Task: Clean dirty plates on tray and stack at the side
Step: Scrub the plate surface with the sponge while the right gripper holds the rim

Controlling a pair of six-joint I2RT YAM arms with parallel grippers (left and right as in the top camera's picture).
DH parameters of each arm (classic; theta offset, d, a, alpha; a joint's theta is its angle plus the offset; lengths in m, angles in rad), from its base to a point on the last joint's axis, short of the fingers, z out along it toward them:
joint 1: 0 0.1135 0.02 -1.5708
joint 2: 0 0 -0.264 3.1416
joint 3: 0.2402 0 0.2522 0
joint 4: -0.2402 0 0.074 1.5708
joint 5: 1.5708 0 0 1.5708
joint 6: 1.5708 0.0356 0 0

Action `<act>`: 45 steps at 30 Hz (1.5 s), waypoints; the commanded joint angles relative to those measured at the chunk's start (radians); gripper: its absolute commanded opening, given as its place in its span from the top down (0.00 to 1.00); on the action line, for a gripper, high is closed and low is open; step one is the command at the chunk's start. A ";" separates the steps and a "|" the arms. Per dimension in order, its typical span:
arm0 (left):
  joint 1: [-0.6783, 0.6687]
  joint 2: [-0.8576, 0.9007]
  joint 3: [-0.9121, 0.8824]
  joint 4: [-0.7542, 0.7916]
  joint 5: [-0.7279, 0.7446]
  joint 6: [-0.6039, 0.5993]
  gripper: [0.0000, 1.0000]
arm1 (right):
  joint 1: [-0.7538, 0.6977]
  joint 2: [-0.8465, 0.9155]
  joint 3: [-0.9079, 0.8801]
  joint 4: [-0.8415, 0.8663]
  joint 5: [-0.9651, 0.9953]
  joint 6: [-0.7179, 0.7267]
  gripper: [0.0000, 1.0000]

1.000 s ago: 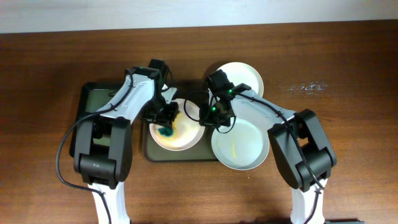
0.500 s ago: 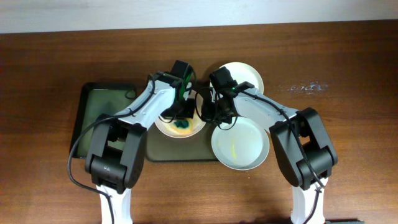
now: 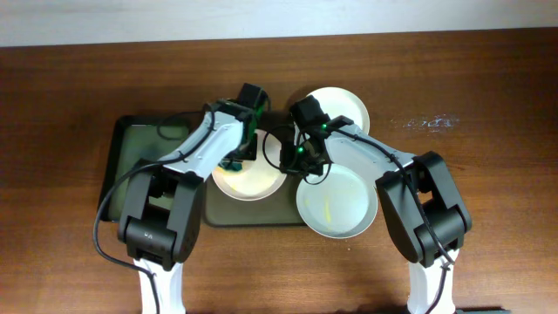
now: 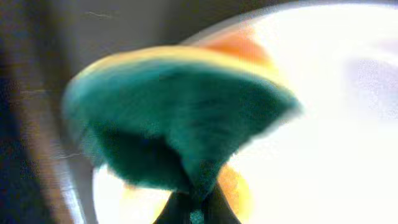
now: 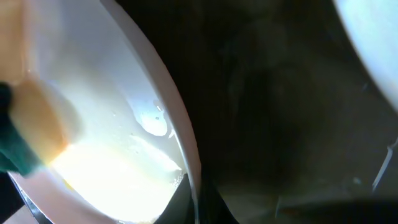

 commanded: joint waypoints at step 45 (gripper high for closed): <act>0.019 0.092 -0.006 0.214 0.197 0.237 1.00 | 0.011 0.039 -0.014 -0.007 0.023 -0.024 0.96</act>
